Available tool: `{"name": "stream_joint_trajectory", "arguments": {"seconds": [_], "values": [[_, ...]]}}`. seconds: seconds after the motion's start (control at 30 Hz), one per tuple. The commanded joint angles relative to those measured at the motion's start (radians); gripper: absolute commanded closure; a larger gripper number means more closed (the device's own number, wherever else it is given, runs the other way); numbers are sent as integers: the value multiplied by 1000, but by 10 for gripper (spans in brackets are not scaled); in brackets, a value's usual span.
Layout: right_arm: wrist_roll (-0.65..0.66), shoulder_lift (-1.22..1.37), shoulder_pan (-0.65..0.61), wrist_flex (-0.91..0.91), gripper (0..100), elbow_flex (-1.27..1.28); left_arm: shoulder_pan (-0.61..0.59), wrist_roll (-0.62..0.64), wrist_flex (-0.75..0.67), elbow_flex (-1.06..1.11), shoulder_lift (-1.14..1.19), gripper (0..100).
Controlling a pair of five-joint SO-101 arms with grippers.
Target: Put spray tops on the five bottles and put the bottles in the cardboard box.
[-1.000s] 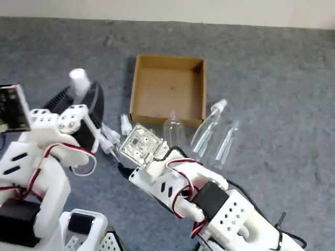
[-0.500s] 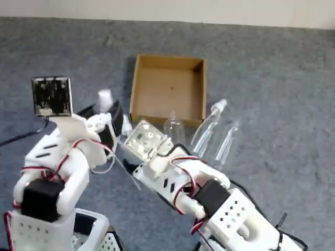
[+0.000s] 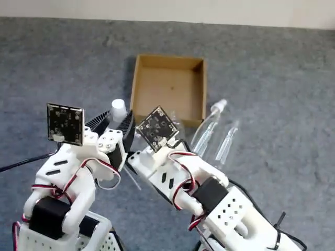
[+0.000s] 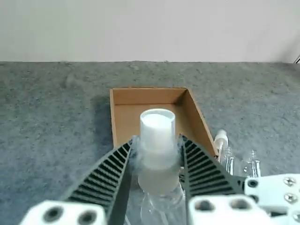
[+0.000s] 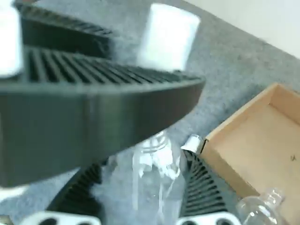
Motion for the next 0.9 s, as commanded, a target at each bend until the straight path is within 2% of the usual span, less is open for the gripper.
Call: {"name": "stream_joint_trajectory", "arguments": {"seconds": [0.0,0.27,0.43,0.5,0.63,0.87], "values": [[-44,-39,62,-70,995,-28,19,-15,3,27,2,996],[-64,-39,74,-70,995,-30,16,-17,3,28,2,993],[-64,-33,76,-70,995,-30,13,-75,3,21,1,848],[-63,-33,76,-70,995,-30,12,-81,3,18,1,821],[-63,-31,88,-70,995,-28,-36,-95,3,-22,-35,817],[-63,-28,208,-70,995,-35,-124,-100,26,-5,-220,817]]}}
